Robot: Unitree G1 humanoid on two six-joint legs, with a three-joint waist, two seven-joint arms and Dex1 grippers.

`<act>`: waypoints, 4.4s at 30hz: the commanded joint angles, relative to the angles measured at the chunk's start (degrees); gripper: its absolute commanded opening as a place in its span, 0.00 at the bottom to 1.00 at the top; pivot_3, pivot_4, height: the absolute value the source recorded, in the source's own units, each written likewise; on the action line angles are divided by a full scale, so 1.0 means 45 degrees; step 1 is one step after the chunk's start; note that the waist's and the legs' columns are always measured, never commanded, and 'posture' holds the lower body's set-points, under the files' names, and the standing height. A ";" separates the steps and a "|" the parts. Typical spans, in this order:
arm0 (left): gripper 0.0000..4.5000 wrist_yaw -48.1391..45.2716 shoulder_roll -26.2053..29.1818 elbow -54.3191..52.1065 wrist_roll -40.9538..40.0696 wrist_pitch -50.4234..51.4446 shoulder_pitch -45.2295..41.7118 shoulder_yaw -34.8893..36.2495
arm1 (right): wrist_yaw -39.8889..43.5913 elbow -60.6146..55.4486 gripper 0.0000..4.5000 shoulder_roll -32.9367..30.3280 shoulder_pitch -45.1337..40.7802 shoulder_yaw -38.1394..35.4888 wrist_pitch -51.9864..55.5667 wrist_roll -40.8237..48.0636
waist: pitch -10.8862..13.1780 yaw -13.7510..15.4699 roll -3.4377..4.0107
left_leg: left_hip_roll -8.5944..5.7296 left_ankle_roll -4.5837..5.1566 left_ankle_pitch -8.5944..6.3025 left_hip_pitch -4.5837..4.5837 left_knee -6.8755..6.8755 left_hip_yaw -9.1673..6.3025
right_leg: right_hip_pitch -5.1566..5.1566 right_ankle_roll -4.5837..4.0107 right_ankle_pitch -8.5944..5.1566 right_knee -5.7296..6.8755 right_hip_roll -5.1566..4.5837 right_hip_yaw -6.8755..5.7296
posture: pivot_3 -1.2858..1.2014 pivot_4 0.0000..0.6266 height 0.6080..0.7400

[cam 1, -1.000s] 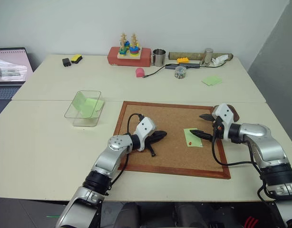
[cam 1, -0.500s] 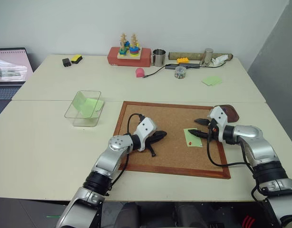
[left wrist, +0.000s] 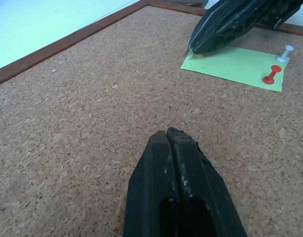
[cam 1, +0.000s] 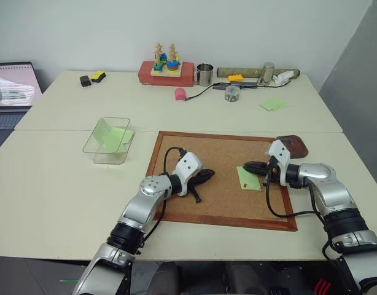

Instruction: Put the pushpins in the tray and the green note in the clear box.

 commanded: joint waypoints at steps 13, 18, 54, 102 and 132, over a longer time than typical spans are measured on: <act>0.00 0.0293 -0.0026 0.0016 0.0393 0.0398 0.0461 -0.0203 | -0.0013 -0.1997 0.01 -0.0085 0.0004 -0.0851 0.0882 0.0843 | 0.0000 -0.0018 0.0000 | 0.0002 0.0000 0.0000 -0.0001 -0.0006 -0.0001 | -0.0002 0.0011 -0.0007 -0.0006 0.0000 -0.0001 | 0.52 0.24 1.00; 0.00 0.0325 -0.0025 0.0037 0.0443 0.0437 0.0501 -0.0240 | 0.0034 -0.2595 0.01 -0.0211 0.0072 -0.1101 0.1438 0.1227 | 0.0000 -0.0013 0.0001 | 0.0001 0.0000 0.0000 -0.0002 -0.0006 -0.0002 | 0.0000 0.0016 -0.0010 -0.0010 0.0000 -0.0002 | 0.52 0.24 1.00; 0.00 0.0348 0.0130 0.0114 0.0642 0.0343 0.0381 -0.0257 | -0.4986 0.4834 0.45 -0.1084 -0.2775 -0.2780 -0.0980 -0.1331 | -0.0007 -0.0022 0.0013 | -0.0003 0.0001 -0.0001 -0.0003 -0.0020 0.0017 | 0.0007 0.0005 -0.0003 -0.0050 -0.0005 0.0012 | 0.52 0.24 1.00; 0.00 0.0282 0.0248 0.0183 0.0778 0.0262 0.0426 -0.0227 | -0.0599 -0.5185 0.35 -0.2052 0.4439 -0.0972 0.0594 0.0455 | -0.0006 -0.0020 0.0020 | 0.0005 0.0001 -0.0004 -0.0019 -0.0033 -0.0002 | 0.0036 0.0080 0.0004 -0.0159 -0.0001 -0.0004 | 0.52 0.24 1.00; 0.00 0.0152 0.0324 0.0509 0.0998 0.0099 0.0442 -0.0422 | 0.0251 -0.7025 0.00 -0.2440 0.4781 -0.1801 0.1887 0.2439 | -0.0006 0.0001 0.0020 | 0.0005 0.0000 -0.0006 -0.0027 -0.0045 -0.0005 | 0.0043 0.0088 0.0009 -0.0192 -0.0002 -0.0005 | 0.52 0.24 1.00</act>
